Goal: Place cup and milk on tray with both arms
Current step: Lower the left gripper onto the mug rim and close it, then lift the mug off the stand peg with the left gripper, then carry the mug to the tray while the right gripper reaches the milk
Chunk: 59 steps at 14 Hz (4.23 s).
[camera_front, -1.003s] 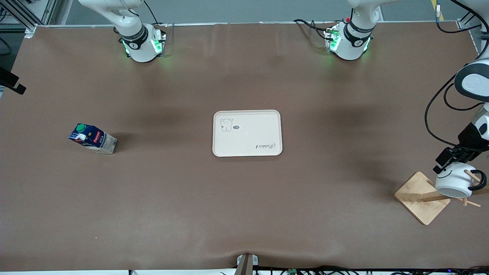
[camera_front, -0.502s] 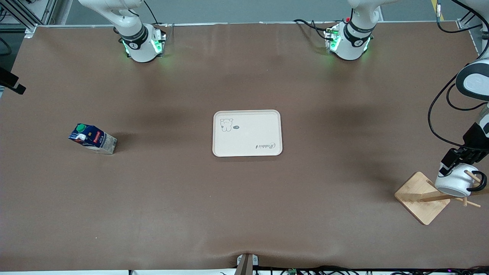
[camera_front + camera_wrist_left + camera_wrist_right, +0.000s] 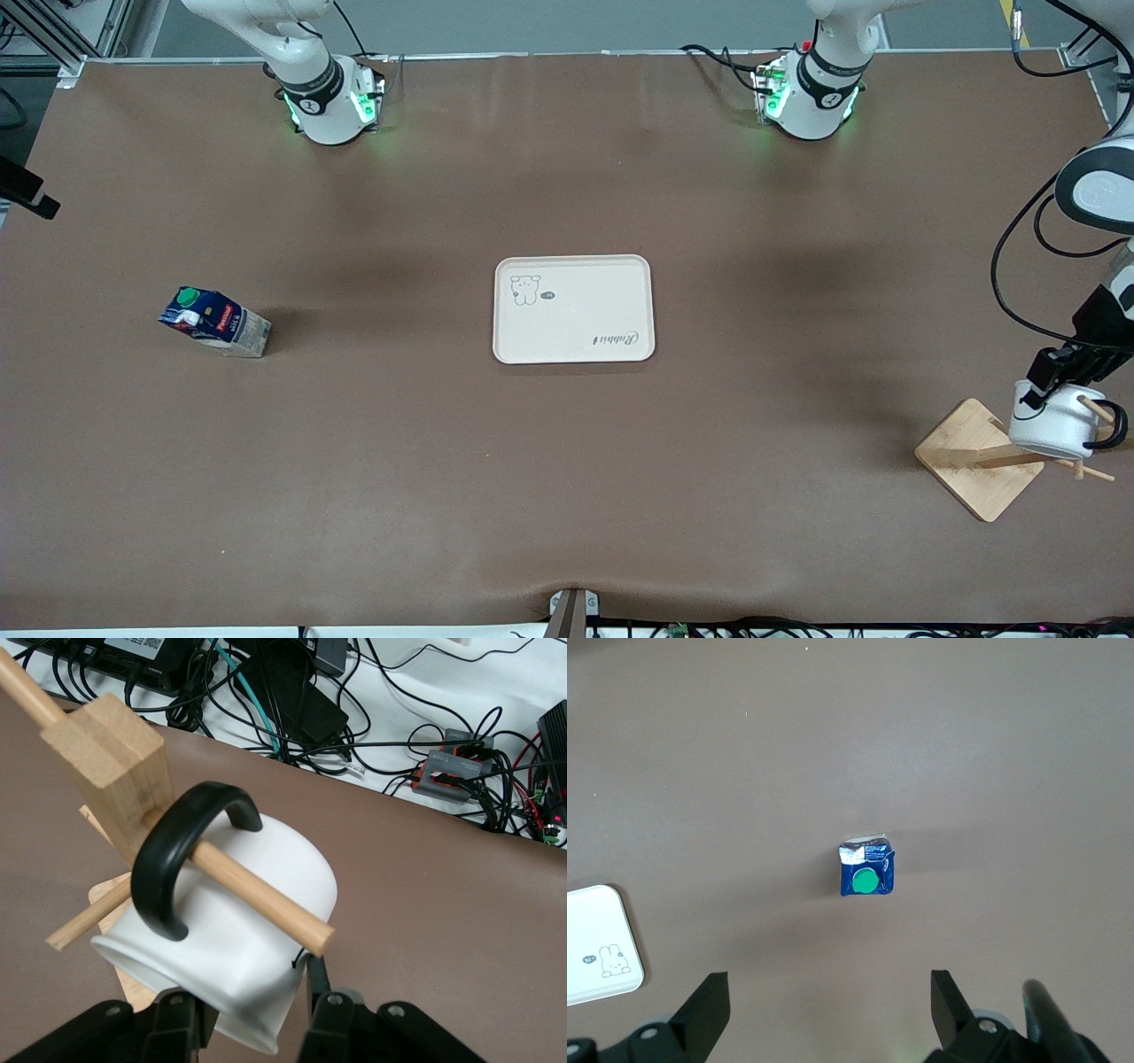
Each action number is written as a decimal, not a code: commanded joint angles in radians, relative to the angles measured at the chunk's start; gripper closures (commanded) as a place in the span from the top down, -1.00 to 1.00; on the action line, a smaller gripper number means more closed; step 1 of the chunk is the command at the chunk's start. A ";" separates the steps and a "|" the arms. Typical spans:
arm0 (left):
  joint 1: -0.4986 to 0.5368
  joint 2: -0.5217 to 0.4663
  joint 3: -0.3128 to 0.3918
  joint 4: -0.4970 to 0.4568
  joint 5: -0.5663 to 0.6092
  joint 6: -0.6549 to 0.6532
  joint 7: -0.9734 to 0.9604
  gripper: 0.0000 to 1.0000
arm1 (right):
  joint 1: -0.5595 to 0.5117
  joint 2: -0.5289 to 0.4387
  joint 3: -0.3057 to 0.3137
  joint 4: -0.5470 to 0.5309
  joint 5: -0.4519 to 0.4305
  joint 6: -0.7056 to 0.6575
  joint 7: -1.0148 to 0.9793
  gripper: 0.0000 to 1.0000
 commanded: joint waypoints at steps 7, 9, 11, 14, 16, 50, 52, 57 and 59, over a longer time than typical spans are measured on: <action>-0.004 -0.001 -0.021 0.028 -0.011 0.009 0.015 -0.84 | -0.015 0.004 0.011 0.009 0.008 -0.002 0.000 1.00; -0.004 -0.005 -0.024 0.028 -0.010 0.006 0.015 -1.00 | -0.014 0.006 0.011 0.009 0.008 -0.004 0.000 1.00; -0.004 -0.005 -0.024 0.028 -0.010 0.003 0.015 -1.00 | -0.014 0.010 0.011 0.009 0.008 -0.008 0.004 1.00; -0.007 -0.008 -0.024 0.030 -0.010 -0.028 0.014 -1.00 | -0.006 0.010 0.013 0.004 0.012 -0.016 0.002 1.00; -0.008 -0.008 -0.025 0.043 -0.010 -0.051 0.007 -1.00 | 0.000 0.012 0.013 0.004 0.014 -0.050 0.000 1.00; -0.175 0.004 -0.265 0.180 0.346 -0.448 -0.998 -1.00 | 0.072 0.122 0.017 0.096 0.029 -0.117 -0.001 1.00; -0.215 0.022 -0.265 0.191 0.360 -0.448 -1.127 -1.00 | 0.063 0.109 0.006 0.115 0.023 -0.220 0.008 1.00; -0.316 0.102 -0.265 0.264 0.404 -0.448 -1.365 -1.00 | 0.088 0.151 0.020 0.122 -0.108 -0.223 -0.004 1.00; -0.364 0.148 -0.265 0.304 0.404 -0.448 -1.477 -1.00 | 0.077 0.153 0.016 0.151 -0.155 -0.156 -0.004 1.00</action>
